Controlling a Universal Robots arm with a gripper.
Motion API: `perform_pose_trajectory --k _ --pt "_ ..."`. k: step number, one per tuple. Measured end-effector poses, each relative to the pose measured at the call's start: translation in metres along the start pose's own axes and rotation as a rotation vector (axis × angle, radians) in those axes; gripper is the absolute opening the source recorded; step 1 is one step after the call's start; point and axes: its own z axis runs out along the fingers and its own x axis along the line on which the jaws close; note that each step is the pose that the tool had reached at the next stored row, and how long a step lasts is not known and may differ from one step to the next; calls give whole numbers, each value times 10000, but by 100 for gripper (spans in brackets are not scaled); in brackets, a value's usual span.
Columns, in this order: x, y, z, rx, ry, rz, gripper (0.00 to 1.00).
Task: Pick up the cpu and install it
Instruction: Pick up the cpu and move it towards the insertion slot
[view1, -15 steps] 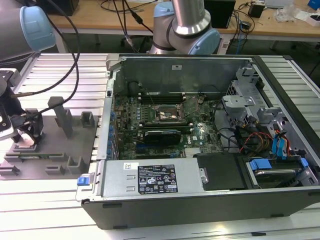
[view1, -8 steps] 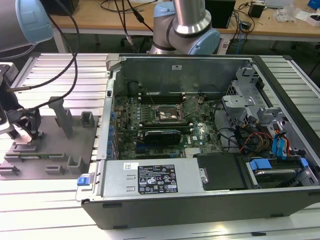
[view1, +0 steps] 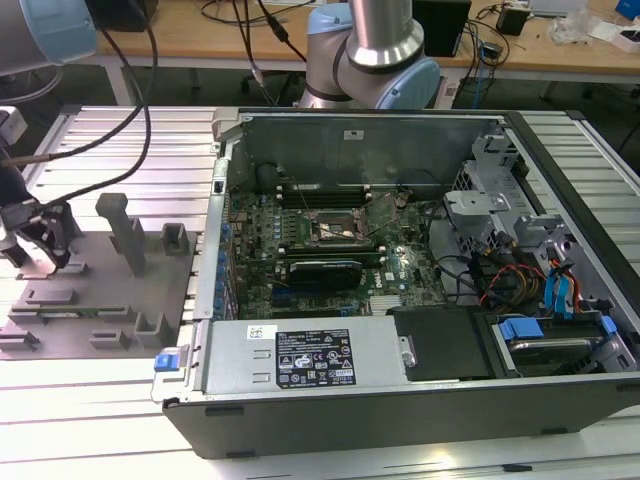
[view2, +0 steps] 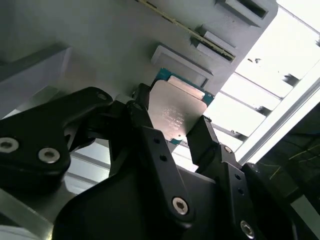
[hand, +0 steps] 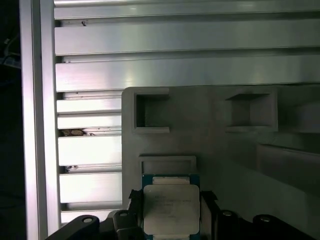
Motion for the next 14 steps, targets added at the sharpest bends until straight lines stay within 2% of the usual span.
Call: perform_pose_trajectory --k 6,14 --pt "-1 4 -83 -1 -1 -1 55" --pt "-2 20 -284 0 -1 0 55"
